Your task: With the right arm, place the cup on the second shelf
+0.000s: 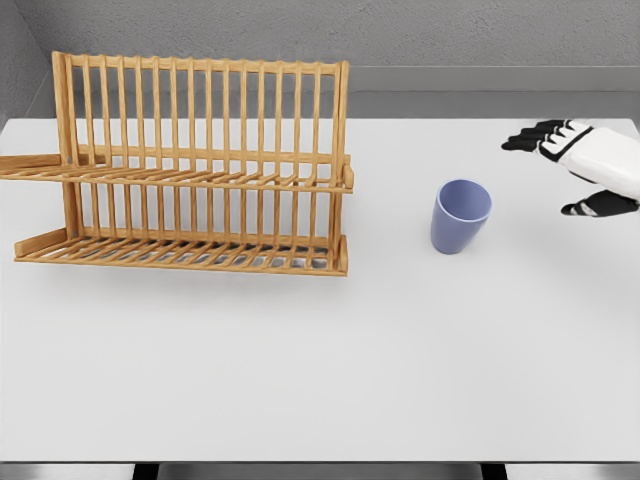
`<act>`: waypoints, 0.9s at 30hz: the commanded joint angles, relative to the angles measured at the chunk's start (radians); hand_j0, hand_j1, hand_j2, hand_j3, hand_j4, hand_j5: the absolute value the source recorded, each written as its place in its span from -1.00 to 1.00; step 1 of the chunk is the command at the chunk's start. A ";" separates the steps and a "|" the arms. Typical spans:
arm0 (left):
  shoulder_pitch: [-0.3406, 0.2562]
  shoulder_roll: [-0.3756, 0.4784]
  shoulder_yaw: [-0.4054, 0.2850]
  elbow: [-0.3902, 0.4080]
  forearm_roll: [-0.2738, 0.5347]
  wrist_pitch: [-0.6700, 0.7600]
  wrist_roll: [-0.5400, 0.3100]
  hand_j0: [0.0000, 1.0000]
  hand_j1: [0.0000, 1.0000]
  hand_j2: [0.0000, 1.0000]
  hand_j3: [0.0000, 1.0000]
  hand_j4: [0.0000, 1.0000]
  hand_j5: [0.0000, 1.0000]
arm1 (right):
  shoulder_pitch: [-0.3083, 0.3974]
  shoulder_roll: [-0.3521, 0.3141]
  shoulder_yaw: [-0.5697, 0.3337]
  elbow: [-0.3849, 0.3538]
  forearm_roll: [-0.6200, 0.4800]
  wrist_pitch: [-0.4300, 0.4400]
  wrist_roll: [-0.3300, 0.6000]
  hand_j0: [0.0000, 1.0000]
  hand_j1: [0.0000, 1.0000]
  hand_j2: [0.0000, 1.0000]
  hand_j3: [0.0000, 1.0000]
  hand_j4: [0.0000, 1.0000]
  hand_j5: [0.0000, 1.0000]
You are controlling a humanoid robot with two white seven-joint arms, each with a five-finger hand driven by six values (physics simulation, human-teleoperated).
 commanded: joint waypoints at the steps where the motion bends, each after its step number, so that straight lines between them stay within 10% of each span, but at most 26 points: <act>1: -0.002 0.000 0.000 0.000 0.000 0.000 0.000 1.00 1.00 1.00 1.00 1.00 1.00 | 0.000 -0.002 0.012 -0.004 -0.008 0.000 -0.001 1.00 1.00 1.00 1.00 1.00 1.00; 7: 0.000 0.000 0.000 0.000 0.000 0.000 0.000 1.00 1.00 1.00 1.00 1.00 1.00 | -0.014 -0.004 0.006 0.027 -0.016 0.000 0.004 1.00 1.00 1.00 1.00 1.00 1.00; 11: 0.000 0.000 0.000 0.000 0.000 0.000 0.000 1.00 1.00 1.00 1.00 1.00 1.00 | -0.179 0.071 0.040 0.039 -0.013 0.037 0.418 1.00 1.00 1.00 1.00 1.00 1.00; 14: -0.002 0.000 0.000 0.000 0.000 0.000 0.000 1.00 1.00 1.00 1.00 1.00 1.00 | -0.345 0.148 0.252 0.128 -0.010 0.072 0.418 1.00 1.00 1.00 1.00 1.00 1.00; 27: 0.000 0.000 0.000 0.000 0.000 0.000 0.000 1.00 1.00 1.00 1.00 1.00 1.00 | -0.431 0.252 0.376 0.221 -0.007 0.072 0.418 1.00 1.00 1.00 1.00 1.00 1.00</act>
